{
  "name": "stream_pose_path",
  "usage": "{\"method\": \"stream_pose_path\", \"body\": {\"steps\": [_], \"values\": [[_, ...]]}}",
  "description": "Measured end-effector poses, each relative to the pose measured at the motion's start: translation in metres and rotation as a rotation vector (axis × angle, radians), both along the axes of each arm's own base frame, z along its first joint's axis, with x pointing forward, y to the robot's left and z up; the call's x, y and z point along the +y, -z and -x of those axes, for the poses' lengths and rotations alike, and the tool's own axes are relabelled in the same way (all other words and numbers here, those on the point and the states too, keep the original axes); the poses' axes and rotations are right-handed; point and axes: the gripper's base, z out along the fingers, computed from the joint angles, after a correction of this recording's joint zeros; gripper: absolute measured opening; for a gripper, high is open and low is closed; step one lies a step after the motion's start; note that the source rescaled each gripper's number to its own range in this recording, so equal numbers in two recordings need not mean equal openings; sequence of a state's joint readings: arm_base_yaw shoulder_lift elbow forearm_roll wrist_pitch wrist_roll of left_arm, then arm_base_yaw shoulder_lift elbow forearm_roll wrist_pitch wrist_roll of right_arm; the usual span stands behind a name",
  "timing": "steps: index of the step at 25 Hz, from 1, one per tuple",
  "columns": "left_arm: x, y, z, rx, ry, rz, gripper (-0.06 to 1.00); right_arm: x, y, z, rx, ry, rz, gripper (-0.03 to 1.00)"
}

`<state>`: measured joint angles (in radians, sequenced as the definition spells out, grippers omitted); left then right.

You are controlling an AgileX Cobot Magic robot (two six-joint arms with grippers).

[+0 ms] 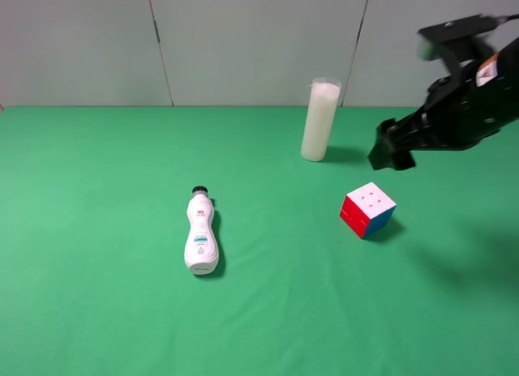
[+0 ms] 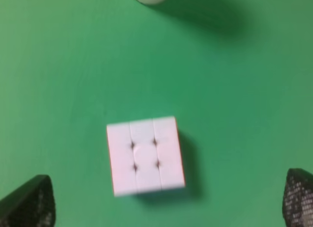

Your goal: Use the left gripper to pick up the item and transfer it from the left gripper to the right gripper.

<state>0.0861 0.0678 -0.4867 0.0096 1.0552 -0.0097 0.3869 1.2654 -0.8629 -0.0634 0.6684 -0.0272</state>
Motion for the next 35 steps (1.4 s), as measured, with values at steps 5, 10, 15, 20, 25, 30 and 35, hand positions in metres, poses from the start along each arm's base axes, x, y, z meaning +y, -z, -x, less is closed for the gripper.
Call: {"method": "stream_pose_path", "body": {"steps": [5, 10, 15, 20, 25, 30, 35], "values": [[0.0, 0.0, 0.0, 0.0, 0.0, 0.0, 1.0, -0.014, -0.029, 0.034, -0.016, 0.011, -0.006, 1.0], [0.0, 0.0, 0.0, 0.0, 0.0, 0.0, 1.0, -0.029, -0.05, 0.069, -0.01, 0.048, -0.022, 1.0], [0.0, 0.0, 0.0, 0.0, 0.0, 0.0, 1.0, -0.044, -0.047, 0.104, 0.014, 0.091, -0.039, 1.0], [0.0, 0.0, 0.0, 0.0, 0.0, 0.0, 1.0, -0.058, -0.029, 0.139, -0.015, 0.093, -0.055, 1.0], [0.0, 0.0, 0.0, 0.0, 0.0, 0.0, 1.0, -0.071, -0.017, 0.171, -0.098, 0.111, -0.116, 1.0], [0.0, 0.0, 0.0, 0.0, -0.001, -0.002, 1.0, -0.081, -0.008, 0.196, -0.218, 0.123, -0.193, 1.0], [0.0, 0.0, 0.0, 0.0, -0.001, -0.002, 1.0, -0.091, -0.007, 0.22, -0.377, 0.114, -0.27, 1.0]]}}
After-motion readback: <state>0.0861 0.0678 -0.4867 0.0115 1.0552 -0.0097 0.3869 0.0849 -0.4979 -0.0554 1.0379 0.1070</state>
